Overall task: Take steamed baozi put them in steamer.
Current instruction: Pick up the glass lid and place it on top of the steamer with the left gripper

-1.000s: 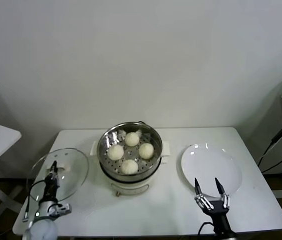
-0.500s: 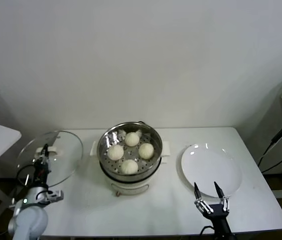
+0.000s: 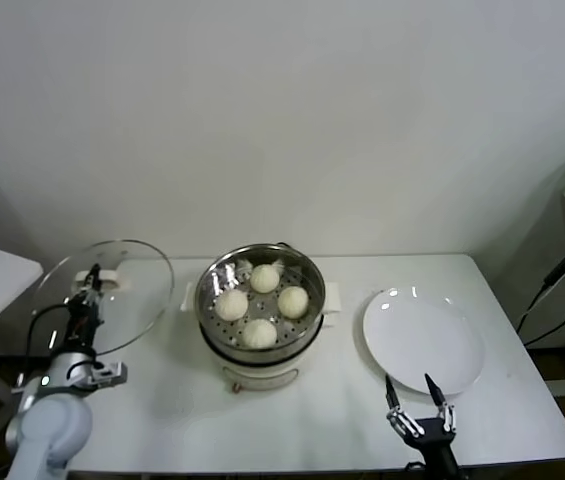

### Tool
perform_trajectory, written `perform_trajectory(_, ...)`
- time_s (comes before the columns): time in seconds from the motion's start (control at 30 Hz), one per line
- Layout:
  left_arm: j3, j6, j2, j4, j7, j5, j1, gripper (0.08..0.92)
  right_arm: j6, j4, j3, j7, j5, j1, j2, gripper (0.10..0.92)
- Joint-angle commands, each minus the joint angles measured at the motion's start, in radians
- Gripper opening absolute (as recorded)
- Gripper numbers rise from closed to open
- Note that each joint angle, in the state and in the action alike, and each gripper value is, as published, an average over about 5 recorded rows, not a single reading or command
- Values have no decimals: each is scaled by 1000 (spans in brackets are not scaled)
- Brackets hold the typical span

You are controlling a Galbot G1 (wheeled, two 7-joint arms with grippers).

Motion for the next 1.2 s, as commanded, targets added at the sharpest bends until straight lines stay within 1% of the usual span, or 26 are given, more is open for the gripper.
perform_trajectory(0.03, 134, 137, 43, -158, 126, -35, -25, 140, -9, -4, 1, 0, -8, -4, -4, 823)
perform_trajectory(0.27, 256, 222, 32, -173, 151, -14, -60, 140, -13, -16, 2, -2, -10, -2, -7, 823)
perform_trajectory(0.47, 340, 267, -20, -177, 156, 21, -87, 140, -6, -35, -1, -7, -8, 1, -8, 823)
perform_trajectory(0.73, 454, 324, -79, -179, 196, 74, -126, 140, -7, -43, -1, -8, -9, 3, -11, 823)
perform_trajectory(0.93, 511, 349, -126, -173, 224, 129, -149, 140, -7, -47, -2, -10, -10, 1, -10, 823)
perform_trajectory(1.2, 563, 363, -164, -147, 243, 183, -167, 140, -7, -58, -3, -11, -11, 4, -11, 823)
